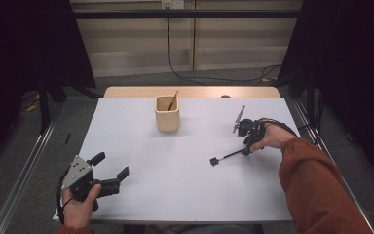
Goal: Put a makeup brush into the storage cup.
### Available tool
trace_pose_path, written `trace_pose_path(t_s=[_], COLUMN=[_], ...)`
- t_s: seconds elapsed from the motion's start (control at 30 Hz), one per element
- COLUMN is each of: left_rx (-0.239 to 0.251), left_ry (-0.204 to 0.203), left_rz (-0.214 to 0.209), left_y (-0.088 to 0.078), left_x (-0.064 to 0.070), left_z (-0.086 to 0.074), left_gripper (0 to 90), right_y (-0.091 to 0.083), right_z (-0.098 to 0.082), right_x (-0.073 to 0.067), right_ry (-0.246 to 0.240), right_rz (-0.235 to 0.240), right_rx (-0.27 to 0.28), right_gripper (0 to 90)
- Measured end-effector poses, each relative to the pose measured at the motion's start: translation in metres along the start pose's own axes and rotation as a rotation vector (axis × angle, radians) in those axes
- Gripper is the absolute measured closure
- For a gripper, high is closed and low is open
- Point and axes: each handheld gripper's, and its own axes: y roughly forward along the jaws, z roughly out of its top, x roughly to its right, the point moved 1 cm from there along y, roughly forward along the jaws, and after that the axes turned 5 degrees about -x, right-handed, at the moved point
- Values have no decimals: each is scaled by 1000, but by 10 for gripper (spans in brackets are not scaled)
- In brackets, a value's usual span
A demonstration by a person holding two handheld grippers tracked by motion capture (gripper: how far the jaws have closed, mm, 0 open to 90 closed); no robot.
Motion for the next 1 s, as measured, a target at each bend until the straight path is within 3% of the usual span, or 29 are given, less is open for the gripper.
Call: trace_pose_path(t_s=[0.13,0.33,0.5,0.83,0.9,1.0], left_rx=[-1,4,2,-4,-6,-7], left_ry=[3,5,7,12,13,13], left_rz=[2,3,1,3,2,5], left_y=[0,-1,-1,1,1,0], left_x=[0,0,1,1,1,0], left_z=[0,0,0,0,0,0], left_gripper=[23,23,23,23,23,23], right_y=[5,5,5,4,4,4], right_z=[4,-1,1,3,3,3], right_x=[0,1,0,-4,-5,-4], right_ry=[-38,-46,-61,-78,-55,-57], right_rz=[4,23,23,42,46,40], right_rx=[-8,24,8,-4,-14,0], right_gripper=[544,563,593,769,784,847])
